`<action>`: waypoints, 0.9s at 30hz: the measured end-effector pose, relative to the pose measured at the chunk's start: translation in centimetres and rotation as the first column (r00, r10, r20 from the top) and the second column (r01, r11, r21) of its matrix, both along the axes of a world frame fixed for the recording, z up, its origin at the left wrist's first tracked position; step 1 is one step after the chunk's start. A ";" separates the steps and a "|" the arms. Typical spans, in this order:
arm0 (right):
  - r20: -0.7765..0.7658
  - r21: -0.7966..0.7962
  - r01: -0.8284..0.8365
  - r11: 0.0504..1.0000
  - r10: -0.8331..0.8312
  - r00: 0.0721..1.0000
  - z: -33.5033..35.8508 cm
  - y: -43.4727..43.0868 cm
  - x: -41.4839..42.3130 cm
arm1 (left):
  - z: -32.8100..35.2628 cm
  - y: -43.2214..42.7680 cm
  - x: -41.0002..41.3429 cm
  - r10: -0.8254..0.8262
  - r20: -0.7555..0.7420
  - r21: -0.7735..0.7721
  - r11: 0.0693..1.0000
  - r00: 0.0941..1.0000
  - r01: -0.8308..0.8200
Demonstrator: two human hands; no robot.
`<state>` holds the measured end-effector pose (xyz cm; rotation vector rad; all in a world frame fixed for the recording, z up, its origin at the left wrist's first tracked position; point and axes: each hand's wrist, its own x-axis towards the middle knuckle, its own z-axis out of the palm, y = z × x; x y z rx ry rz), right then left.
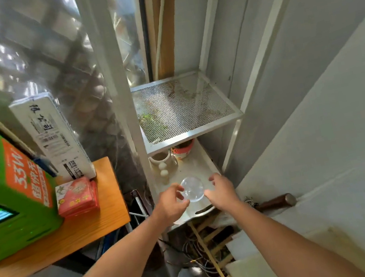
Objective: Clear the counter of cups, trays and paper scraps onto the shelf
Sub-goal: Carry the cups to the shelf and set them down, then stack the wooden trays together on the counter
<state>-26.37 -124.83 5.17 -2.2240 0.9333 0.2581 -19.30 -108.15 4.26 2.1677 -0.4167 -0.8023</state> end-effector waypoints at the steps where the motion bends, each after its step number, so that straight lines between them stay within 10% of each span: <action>1: -0.009 -0.026 -0.032 0.999 0.031 0.999 0.9 0.6 -0.1 | 0.6 0.9 -0.1 -0.029 0.049 0.001 1.000 0.998 0.029; 10: -0.034 -0.128 -0.450 0.884 0.450 0.892 4.2 16.7 0.2 | 4.6 17.3 -3.2 -0.166 0.381 0.218 0.972 0.910 0.086; 27: -0.080 -0.192 -0.923 0.334 0.932 0.354 5.1 56.2 -2.3 | 6.0 58.6 -13.8 0.189 0.388 0.516 0.766 0.902 -0.382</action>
